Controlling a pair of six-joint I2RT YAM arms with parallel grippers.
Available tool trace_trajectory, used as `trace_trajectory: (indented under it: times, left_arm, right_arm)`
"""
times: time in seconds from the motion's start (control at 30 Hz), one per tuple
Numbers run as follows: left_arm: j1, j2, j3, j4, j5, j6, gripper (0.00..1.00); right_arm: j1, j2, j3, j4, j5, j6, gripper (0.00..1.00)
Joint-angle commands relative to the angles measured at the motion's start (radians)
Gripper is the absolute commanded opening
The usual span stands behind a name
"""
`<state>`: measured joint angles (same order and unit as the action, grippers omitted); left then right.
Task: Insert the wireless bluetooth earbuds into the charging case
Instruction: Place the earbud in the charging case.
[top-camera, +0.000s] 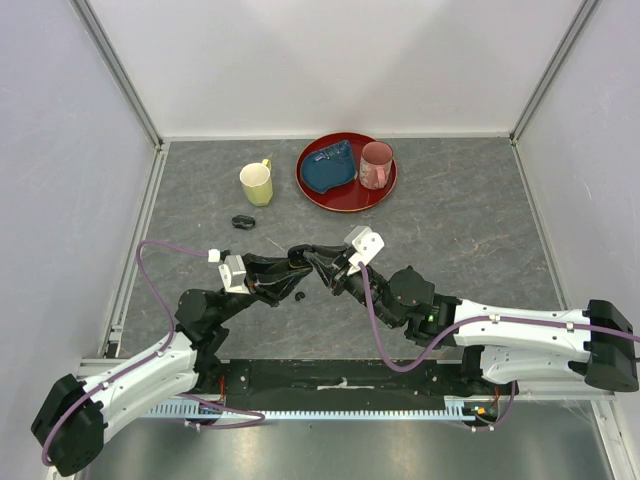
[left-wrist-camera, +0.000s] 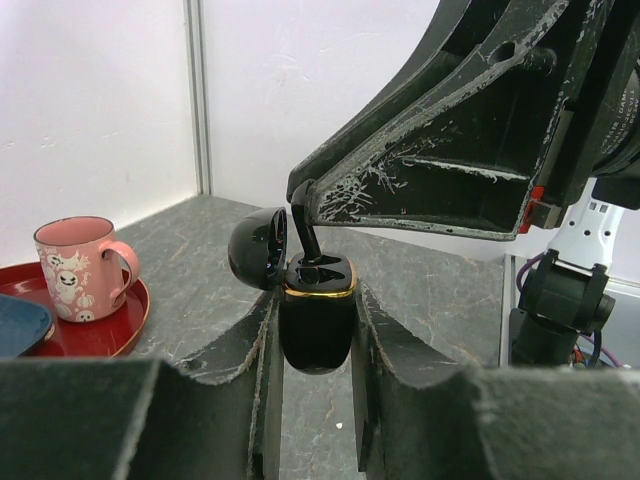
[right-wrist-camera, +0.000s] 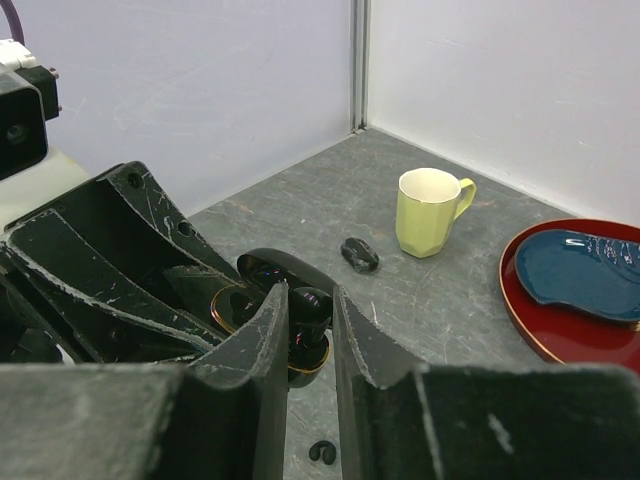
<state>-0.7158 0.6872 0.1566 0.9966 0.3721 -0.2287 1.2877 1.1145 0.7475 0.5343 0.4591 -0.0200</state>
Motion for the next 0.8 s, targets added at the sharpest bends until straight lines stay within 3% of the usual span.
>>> trace_trajectory:
  times: [0.0, 0.77]
  left_arm:
    - [-0.002, -0.015, 0.009, 0.093, -0.002, -0.001, 0.02]
    - [-0.002, -0.022, 0.008, 0.094, -0.021, 0.0, 0.02]
  right_arm:
    - [-0.002, -0.002, -0.011, -0.013, 0.003, -0.009, 0.0]
    - [-0.001, -0.035, -0.011, -0.097, -0.08, 0.037, 0.0]
